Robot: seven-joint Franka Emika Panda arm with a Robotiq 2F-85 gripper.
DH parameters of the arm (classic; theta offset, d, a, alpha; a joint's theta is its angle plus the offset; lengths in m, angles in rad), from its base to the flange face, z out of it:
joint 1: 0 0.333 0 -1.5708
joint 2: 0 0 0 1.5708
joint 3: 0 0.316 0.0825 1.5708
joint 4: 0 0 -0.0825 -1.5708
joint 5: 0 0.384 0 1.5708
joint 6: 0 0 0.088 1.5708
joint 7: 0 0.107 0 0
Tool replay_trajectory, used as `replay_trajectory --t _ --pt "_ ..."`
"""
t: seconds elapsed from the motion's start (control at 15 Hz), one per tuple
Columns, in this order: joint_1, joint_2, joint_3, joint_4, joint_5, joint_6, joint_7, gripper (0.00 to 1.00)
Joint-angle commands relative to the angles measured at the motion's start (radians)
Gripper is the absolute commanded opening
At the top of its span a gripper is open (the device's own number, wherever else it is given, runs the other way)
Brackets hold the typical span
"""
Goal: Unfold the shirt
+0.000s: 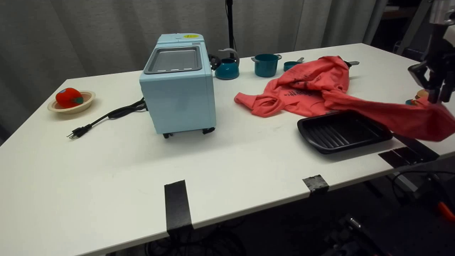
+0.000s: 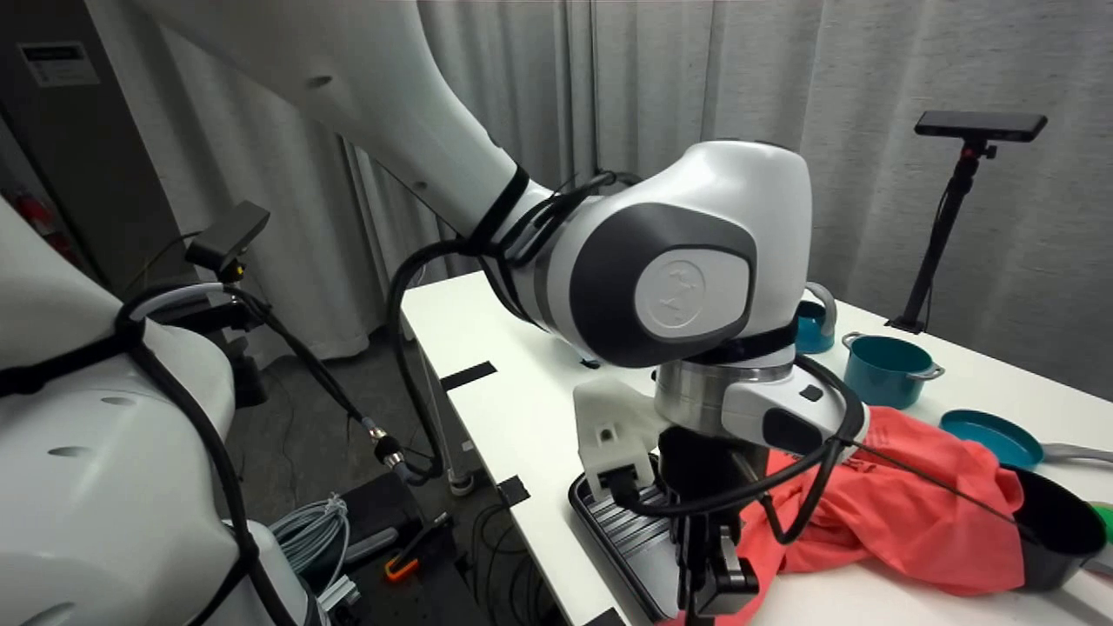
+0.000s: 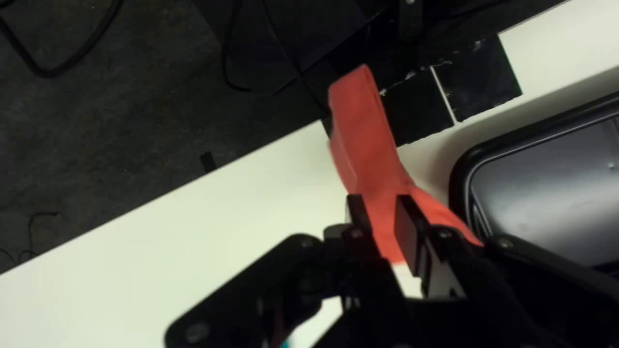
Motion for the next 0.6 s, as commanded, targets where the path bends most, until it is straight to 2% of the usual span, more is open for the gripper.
replay_trajectory --t 0.0,0.4,0.53 --pt "-0.088 -0.146 0.015 -0.074 -0.051 0.015 0.013 0.55" --pt "-0.163 -0.248 0.088 -0.060 -0.146 0.083 0.088 0.99" --pt "-0.178 -0.297 0.123 -0.065 -0.172 0.130 0.120 1.00"
